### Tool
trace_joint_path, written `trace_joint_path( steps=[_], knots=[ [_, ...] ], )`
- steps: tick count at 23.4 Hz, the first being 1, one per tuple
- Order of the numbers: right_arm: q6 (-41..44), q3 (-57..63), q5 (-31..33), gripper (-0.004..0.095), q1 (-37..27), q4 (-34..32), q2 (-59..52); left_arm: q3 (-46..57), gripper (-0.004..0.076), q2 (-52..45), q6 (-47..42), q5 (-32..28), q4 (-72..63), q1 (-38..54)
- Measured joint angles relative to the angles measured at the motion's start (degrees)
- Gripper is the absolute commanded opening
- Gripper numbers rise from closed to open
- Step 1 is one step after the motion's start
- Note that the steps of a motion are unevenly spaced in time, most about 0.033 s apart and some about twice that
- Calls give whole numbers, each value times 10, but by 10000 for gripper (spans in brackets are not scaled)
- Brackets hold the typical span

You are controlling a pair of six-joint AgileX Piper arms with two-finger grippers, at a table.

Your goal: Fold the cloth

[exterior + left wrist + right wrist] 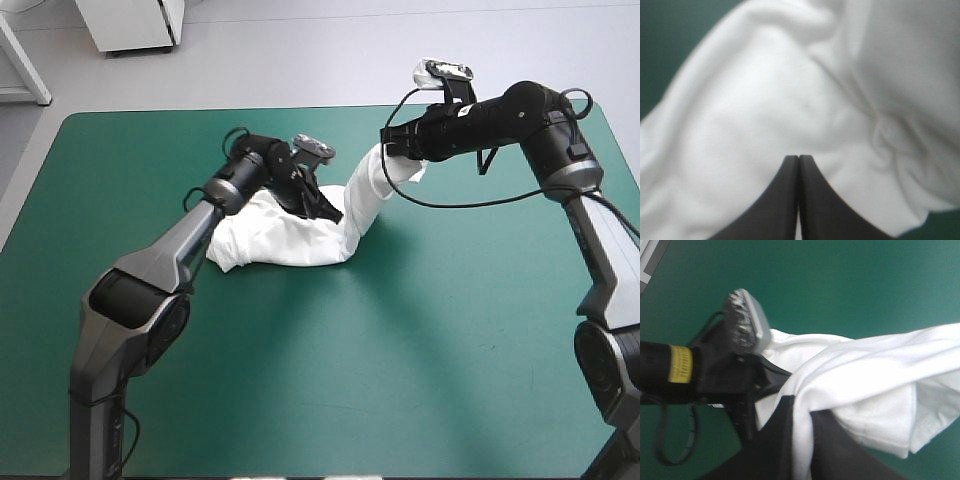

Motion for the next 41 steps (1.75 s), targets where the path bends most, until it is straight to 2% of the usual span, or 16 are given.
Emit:
trace_joint_path(
  steps=[4,7,10,12,16,21,27,35,37,41],
  knots=[
    [-3,0,2,-17,0,2,0,10,-9,-123,-6,84,30,54],
    [-16,0,5,-17,0,24,0,91,-9,-236,-6,92,50,77],
    [-30,0,4,-16,17,33,0,243,-9,-373,-22,97,61,86],
    [-34,0,-5,-16,55,23,2,347,-9,-477,-27,95,46,86],
    [-36,-21,-31,-17,122,22,44,404,-9,-584,-34,77,21,86],
    [-30,-109,-46,-16,188,13,146,405,-9,-603,-34,100,-39,86],
    [-5,-203,-47,-16,228,9,243,405,-9,-603,-34,106,-50,86],
    [23,-296,-2,10,258,8,347,405,-9,-603,-34,107,-50,86],
    [24,-307,4,95,263,8,361,405,-9,-603,-34,107,-51,86],
    [23,-316,6,408,265,13,368,405,-9,-603,-34,108,-51,86]
  ],
)
